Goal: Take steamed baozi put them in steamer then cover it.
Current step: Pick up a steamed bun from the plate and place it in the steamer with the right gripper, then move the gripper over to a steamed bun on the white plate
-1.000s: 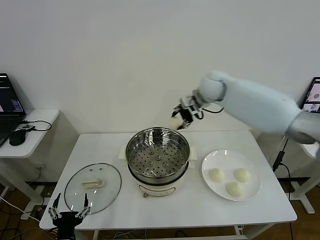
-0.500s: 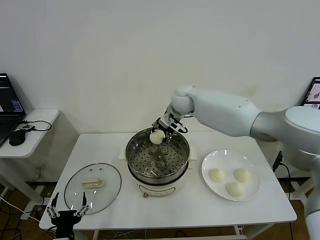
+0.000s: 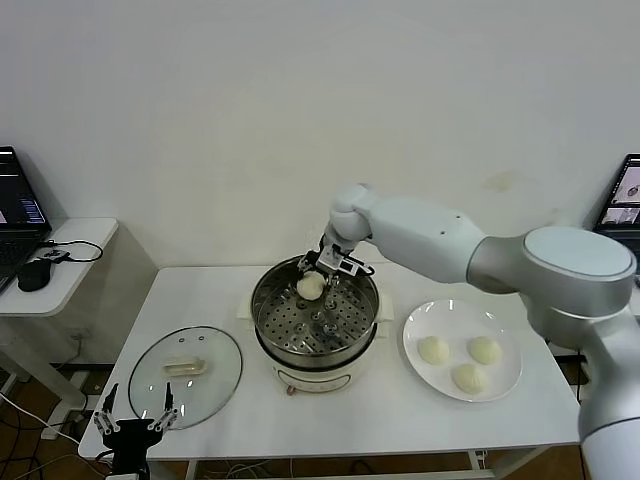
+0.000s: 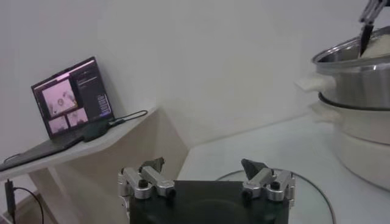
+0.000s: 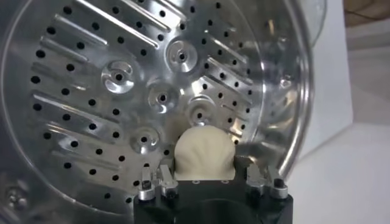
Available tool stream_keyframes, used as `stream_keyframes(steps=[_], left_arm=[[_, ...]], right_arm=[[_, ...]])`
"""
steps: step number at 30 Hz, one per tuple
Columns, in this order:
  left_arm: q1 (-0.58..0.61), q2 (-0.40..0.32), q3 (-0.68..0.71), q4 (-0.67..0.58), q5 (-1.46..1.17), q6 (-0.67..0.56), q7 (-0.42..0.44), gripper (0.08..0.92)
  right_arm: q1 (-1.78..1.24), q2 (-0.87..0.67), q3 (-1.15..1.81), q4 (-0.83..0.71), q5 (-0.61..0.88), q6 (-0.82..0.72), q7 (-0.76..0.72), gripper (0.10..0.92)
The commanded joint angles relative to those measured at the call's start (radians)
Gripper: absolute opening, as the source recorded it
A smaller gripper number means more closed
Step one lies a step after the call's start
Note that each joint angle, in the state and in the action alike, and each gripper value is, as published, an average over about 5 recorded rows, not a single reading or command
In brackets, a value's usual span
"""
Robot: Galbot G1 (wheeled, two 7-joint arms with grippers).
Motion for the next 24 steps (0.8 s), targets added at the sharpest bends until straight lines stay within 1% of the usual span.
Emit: stream_keyframes(steps=[1, 4, 6, 9, 13, 16, 18, 22, 24], left_arm=[[0.000, 0.000, -0.001, -0.003, 0.001, 0.000, 0.000, 0.823], [0.002, -0.003, -0.002, -0.010, 0.005, 0.001, -0.001, 0.823], [0.004, -0.005, -0.003, -0.015, 0.007, 0.002, -0.001, 0.823], [0.007, -0.006, -0.003, -0.021, 0.007, 0.003, -0.001, 0.823], [0.011, -0.006, -0.005, -0.027, 0.012, 0.005, 0.006, 0.823], [0.013, -0.003, -0.012, -0.033, 0.011, 0.005, 0.024, 0.823], [0.015, 0.001, -0.018, -0.039, -0.001, 0.004, 0.037, 0.823], [0.014, 0.014, -0.028, -0.050, -0.023, 0.003, 0.057, 0.823], [0.012, 0.020, -0.033, -0.056, -0.029, 0.003, 0.066, 0.823]], right_arm=[[-0.010, 0.015, 0.007, -0.045, -0.053, 0.053, 0.020, 0.689], [0.034, -0.008, -0.007, 0.005, 0.033, 0.008, -0.004, 0.763], [0.080, -0.035, -0.021, 0.060, 0.124, -0.074, -0.040, 0.797], [0.156, -0.095, -0.037, 0.183, 0.281, -0.282, -0.102, 0.819], [0.231, -0.208, -0.052, 0.360, 0.419, -0.544, -0.142, 0.822], [0.265, -0.310, -0.052, 0.469, 0.484, -0.713, -0.147, 0.823], [0.276, -0.385, -0.045, 0.533, 0.515, -0.801, -0.150, 0.823], [0.277, -0.544, -0.017, 0.648, 0.555, -0.924, -0.151, 0.823], [0.266, -0.631, -0.003, 0.697, 0.540, -0.951, -0.154, 0.823]])
